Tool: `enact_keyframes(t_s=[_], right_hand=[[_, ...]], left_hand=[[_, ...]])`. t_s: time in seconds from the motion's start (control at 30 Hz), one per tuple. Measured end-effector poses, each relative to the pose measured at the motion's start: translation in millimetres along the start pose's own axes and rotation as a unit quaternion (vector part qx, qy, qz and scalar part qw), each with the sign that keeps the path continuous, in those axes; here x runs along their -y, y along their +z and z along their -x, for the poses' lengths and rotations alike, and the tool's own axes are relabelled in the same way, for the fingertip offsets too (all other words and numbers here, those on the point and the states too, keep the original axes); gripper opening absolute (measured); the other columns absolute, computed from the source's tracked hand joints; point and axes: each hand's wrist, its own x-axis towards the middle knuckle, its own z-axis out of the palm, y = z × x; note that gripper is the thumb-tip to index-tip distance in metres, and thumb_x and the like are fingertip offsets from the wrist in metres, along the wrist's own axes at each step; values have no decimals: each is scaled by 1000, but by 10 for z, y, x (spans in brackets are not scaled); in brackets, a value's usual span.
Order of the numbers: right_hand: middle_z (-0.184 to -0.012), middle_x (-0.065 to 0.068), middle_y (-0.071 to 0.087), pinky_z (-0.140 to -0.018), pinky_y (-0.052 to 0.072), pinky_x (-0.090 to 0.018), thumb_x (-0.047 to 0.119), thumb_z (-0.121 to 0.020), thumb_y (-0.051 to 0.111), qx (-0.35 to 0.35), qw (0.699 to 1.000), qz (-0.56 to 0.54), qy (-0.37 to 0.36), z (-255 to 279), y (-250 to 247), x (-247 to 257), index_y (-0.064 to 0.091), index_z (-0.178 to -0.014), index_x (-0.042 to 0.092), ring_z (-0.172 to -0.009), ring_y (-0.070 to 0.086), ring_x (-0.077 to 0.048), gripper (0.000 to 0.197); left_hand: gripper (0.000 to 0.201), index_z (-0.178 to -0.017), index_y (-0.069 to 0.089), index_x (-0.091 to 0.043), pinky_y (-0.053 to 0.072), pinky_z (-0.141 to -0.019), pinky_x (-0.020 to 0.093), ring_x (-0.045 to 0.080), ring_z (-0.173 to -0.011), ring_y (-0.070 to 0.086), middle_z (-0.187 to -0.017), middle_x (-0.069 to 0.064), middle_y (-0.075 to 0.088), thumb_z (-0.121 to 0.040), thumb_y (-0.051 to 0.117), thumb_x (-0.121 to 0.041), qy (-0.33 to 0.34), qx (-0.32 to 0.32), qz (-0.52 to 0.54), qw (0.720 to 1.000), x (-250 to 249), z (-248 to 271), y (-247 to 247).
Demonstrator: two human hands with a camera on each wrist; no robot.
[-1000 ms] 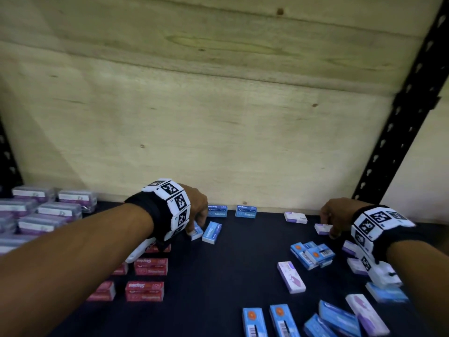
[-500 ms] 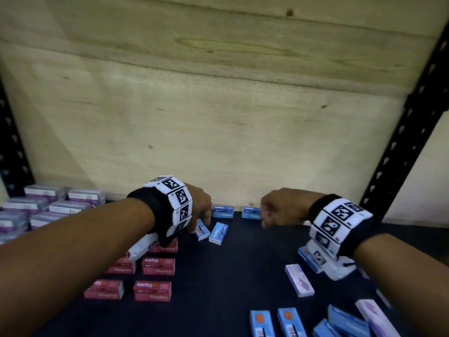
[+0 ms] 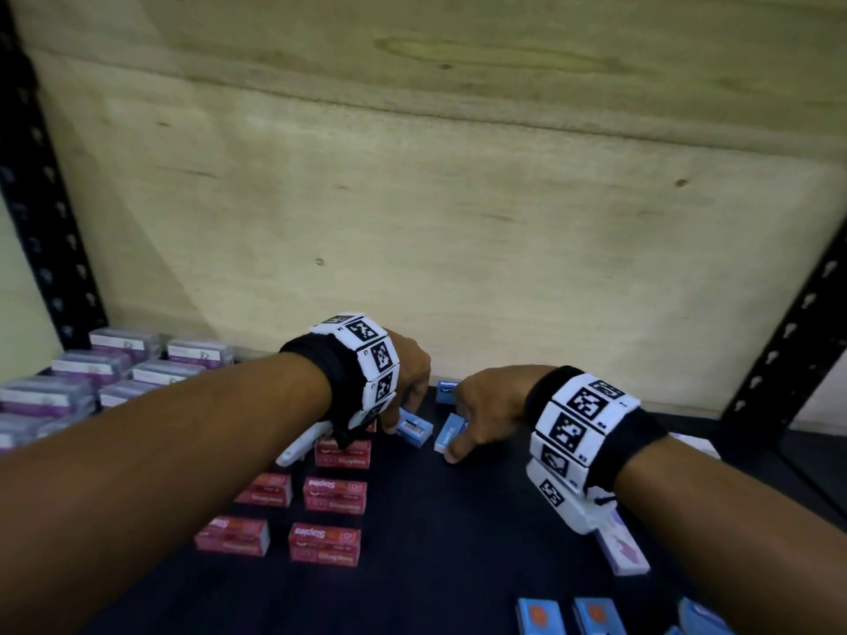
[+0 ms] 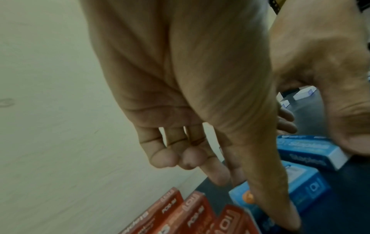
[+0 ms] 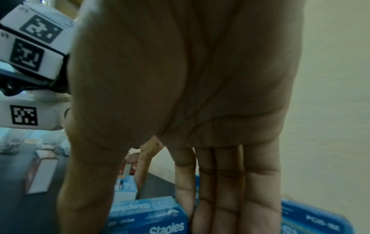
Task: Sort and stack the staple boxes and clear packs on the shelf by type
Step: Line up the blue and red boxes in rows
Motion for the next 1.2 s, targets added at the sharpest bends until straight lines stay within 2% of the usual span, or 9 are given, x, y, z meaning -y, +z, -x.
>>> enact_keyframes(t_s=[0.07, 0.23, 0.43, 0.63, 0.8, 0.93, 1.0, 1.13, 1.2], right_hand=[[-85, -2, 63, -66, 44, -32, 63, -71, 73, 3, 1000, -9, 4, 41, 0, -60, 65, -93, 10, -72, 54, -20, 58], [-102, -2, 61, -63, 44, -32, 37, -66, 87, -24, 999, -9, 21, 193, 27, -322, 45, -105, 20, -89, 59, -23, 59], [-85, -5, 70, -52, 45, -23, 20, -67, 86, -23, 994, -97, 35, 257, 154, -654, 43, -98, 27, -59, 59, -17, 54], [-79, -1, 69, -59, 48, -21, 9, -82, 72, -14, 988, -148, 38, 315, 187, -811, 55, -90, 23, -58, 59, -14, 23], [-84, 3, 65, -58, 50, -23, 18, -83, 74, -37, 987, -151, 50, 327, 212, -823, 59, -92, 24, -60, 60, -15, 19], [-91, 1, 68, -63, 50, -25, 25, -78, 80, -40, 985, -153, 65, 362, 201, -811, 61, -95, 23, -60, 57, -14, 25], [-94, -1, 70, -63, 49, -24, 27, -76, 82, -29, 986, -139, 82, 386, 187, -810, 65, -100, 21, -60, 56, -12, 30], [-91, -1, 71, -57, 46, -20, 29, -82, 77, -9, 987, -125, 97, 411, 153, -800, 70, -106, 18, -58, 55, -8, 27], [-86, -2, 71, -59, 46, -20, 29, -84, 75, -7, 986, -135, 99, 406, 147, -801, 68, -107, 17, -59, 56, -9, 27]], left_hand=[[39, -114, 70, -13, 45, -71, 28, 15, -79, 57, -73, -11, 60, -79, 79, -25, 8, -3, 1, 1000, -23, 3, -1], [37, -125, 66, -15, 39, -76, 24, 15, -94, 59, -117, -1, 68, -90, 67, -29, 36, -21, 22, 999, -93, 21, 0], [31, -123, 67, -21, 43, -88, 27, 16, -102, 59, -117, -4, 67, -98, 54, -33, 55, -64, 55, 995, -263, 0, 22], [35, -132, 59, -18, 38, -92, 27, 21, -116, 55, -129, 0, 60, -102, 45, -31, 36, -64, 58, 996, -339, -28, 13], [34, -125, 59, -20, 38, -82, 27, 20, -103, 56, -120, 1, 62, -101, 45, -39, 1, -74, 52, 996, -344, -25, 38], [29, -109, 59, -16, 37, -68, 27, 17, -85, 48, -87, -3, 53, -95, 56, -40, -23, -84, 35, 996, -392, -35, 67], [37, -113, 57, -12, 33, -58, 26, 19, -80, 47, -89, 0, 52, -93, 58, -44, -28, -59, 11, 998, -402, -10, 48], [39, -118, 54, -11, 35, -63, 27, 20, -83, 50, -101, 5, 59, -95, 54, -42, -29, -59, -19, 998, -406, 24, 32], [37, -119, 54, -9, 32, -55, 24, 18, -82, 49, -99, 4, 58, -97, 53, -39, -25, -64, -25, 997, -414, 16, 40]])
